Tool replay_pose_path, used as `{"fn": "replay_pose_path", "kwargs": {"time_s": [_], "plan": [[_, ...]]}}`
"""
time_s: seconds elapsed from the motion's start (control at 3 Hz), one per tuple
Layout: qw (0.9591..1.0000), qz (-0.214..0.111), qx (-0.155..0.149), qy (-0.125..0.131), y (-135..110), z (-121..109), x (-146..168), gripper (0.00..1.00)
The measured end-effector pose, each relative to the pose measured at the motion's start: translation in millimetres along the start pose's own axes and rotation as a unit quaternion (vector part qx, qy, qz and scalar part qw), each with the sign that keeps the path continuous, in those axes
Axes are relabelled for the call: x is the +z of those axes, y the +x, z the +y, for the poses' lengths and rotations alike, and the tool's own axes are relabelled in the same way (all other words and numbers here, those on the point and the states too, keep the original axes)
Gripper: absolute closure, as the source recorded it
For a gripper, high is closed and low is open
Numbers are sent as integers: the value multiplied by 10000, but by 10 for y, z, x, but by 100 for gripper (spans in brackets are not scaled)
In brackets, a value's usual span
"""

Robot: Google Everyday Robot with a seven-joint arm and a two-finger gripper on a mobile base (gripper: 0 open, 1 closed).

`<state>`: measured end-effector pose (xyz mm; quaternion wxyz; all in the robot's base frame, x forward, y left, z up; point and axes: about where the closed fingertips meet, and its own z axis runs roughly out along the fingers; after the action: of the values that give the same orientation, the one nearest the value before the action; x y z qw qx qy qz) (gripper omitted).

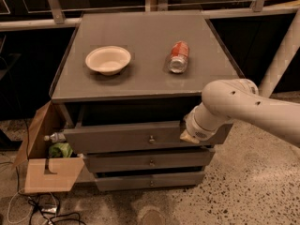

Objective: Open top drawer

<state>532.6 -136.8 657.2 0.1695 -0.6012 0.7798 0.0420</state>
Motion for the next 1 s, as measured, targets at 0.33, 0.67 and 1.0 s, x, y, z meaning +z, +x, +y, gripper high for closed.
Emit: {"fn": "replay_pose_path", "kwargs": {"time_s": [0.33, 0.67, 1.0], "plan": [[10000, 0, 0, 0, -10, -8, -26, 100], [10000, -1, 0, 0, -23, -20, -63, 100], [10000, 0, 0, 0, -31, -29, -83, 100]]}}
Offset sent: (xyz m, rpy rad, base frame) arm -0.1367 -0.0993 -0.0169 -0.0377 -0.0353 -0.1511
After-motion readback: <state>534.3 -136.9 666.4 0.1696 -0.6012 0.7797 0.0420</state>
